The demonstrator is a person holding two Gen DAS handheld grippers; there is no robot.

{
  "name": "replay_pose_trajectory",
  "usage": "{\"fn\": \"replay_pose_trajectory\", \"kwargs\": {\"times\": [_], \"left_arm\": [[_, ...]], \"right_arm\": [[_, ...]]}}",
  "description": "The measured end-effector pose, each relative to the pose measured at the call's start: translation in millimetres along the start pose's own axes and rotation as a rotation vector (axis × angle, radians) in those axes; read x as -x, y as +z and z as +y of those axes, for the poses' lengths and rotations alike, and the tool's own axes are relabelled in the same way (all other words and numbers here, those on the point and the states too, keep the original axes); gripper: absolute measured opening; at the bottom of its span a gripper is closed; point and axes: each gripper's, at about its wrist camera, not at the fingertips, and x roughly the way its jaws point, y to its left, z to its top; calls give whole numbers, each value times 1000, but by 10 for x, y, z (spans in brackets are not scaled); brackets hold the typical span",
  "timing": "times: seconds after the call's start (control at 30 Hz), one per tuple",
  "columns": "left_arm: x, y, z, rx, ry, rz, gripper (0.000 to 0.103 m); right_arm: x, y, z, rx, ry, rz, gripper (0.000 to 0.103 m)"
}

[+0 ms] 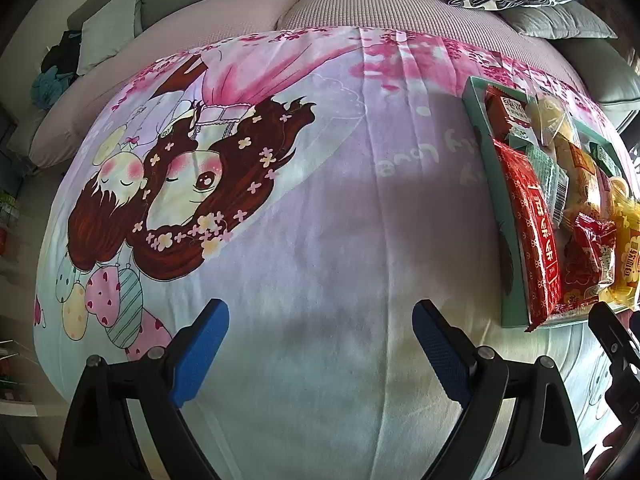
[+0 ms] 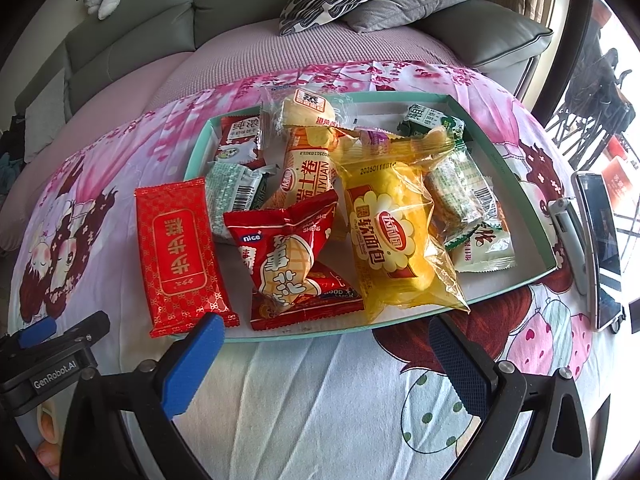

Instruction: Organize snacks

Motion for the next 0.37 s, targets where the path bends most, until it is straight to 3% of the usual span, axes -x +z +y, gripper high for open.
{"fn": "replay_pose_trajectory", "kwargs": {"times": [0.13, 0.27, 0.37], "left_arm": [[4, 5, 8, 4, -3, -1, 93], [107, 7, 29, 11, -16, -68, 93], [124, 26, 65, 27, -28, -77, 93]], "right_arm": [[3, -12, -38, -7, 0, 1, 103], [8, 9, -45, -12, 0, 2, 103], [9, 10, -47, -11, 0, 2, 103]]}}
